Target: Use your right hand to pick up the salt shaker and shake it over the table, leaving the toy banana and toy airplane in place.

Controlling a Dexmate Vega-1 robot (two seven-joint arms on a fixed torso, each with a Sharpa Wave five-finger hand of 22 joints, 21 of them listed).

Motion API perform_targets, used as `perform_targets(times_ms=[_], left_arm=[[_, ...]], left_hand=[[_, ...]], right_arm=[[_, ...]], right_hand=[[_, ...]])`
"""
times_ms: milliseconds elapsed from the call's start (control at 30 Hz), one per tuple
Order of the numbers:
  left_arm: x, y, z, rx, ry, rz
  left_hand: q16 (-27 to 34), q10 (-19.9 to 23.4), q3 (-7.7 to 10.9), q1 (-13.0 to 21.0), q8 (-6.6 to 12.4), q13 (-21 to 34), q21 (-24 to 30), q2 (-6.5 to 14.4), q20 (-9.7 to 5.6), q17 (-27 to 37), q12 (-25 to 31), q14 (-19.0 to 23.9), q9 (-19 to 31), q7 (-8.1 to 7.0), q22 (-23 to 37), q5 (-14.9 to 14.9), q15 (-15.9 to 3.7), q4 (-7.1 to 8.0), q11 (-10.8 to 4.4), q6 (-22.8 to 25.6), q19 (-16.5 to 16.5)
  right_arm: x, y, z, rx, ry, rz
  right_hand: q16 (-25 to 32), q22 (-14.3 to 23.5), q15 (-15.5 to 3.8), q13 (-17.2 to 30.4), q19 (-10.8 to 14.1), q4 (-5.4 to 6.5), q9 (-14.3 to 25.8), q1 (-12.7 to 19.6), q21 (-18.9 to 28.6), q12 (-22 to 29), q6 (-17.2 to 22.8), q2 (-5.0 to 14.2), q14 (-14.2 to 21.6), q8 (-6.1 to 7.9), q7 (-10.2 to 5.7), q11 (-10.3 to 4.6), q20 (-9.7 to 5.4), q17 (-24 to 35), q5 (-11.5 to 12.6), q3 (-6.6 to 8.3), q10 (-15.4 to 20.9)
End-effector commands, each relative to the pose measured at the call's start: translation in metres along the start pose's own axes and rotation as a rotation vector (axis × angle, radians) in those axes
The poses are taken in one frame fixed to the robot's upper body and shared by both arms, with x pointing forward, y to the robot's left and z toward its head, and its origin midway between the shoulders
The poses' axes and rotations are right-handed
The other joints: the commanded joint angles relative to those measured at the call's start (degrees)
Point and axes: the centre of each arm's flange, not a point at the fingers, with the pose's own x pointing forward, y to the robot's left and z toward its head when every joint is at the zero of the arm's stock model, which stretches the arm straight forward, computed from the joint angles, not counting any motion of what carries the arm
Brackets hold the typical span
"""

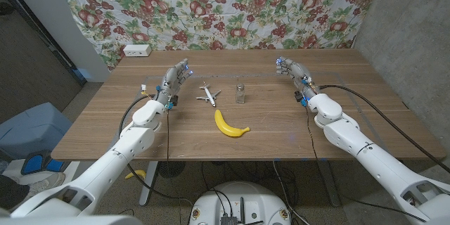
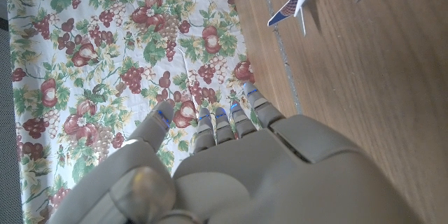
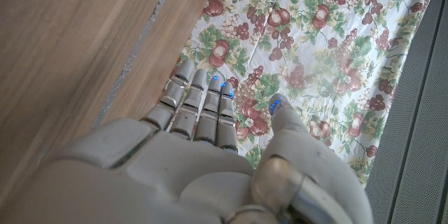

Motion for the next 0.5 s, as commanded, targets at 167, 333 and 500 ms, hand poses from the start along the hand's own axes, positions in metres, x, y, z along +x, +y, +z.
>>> perform_targets(times_ms=[167, 333, 500], left_arm=[[-0.002, 0.006, -0.001, -0.005, -0.003, -0.002], [0.0, 0.008, -0.001, -0.004, -0.004, -0.003], [0.002, 0.009, -0.001, -0.007, -0.004, -0.009]], left_hand=[[0.44, 0.37, 0.04, 0.64, 0.3, 0.07, 0.33, 1.43, 0.31, 0.04, 0.35, 0.44, 0.28, -0.13, 0.13, 0.44, -0.26, -0.22, 0.15, 0.71, 0.4], [0.44, 0.43, -0.04, 0.62, 0.25, 0.07, 0.32, 1.43, 0.32, 0.04, 0.37, 0.46, 0.29, -0.2, 0.14, 0.44, -0.23, -0.27, 0.11, 0.65, 0.44], [0.41, 0.44, -0.1, 0.62, 0.21, 0.07, 0.3, 1.45, 0.36, 0.04, 0.37, 0.43, 0.29, -0.19, 0.14, 0.45, -0.21, -0.33, 0.07, 0.63, 0.45]], right_arm=[[-0.004, 0.014, 0.008, -0.11, 0.02, -0.006], [-0.004, 0.019, 0.009, -0.145, 0.03, -0.006], [-0.004, 0.022, 0.01, -0.165, 0.035, -0.007]], right_hand=[[0.65, 0.05, -0.32, -0.03, 0.42, -0.46, 0.29, 0.79, -0.35, 0.35, 0.72, 0.37, 0.53, 0.42, -0.01, -0.44, 0.04, -0.02, 0.51, -0.01, 0.63], [0.71, 0.05, -0.44, -0.06, 0.47, -0.51, 0.29, 0.91, -0.46, 0.45, 0.77, 0.39, 0.53, 0.4, -0.08, -0.42, 0.02, -0.04, 0.58, 0.01, 0.9], [0.78, 0.06, -0.44, -0.09, 0.58, -0.56, 0.3, 1.03, -0.54, 0.43, 0.84, 0.39, 0.57, 0.4, -0.09, -0.44, -0.02, -0.07, 0.64, 0.04, 0.89]])
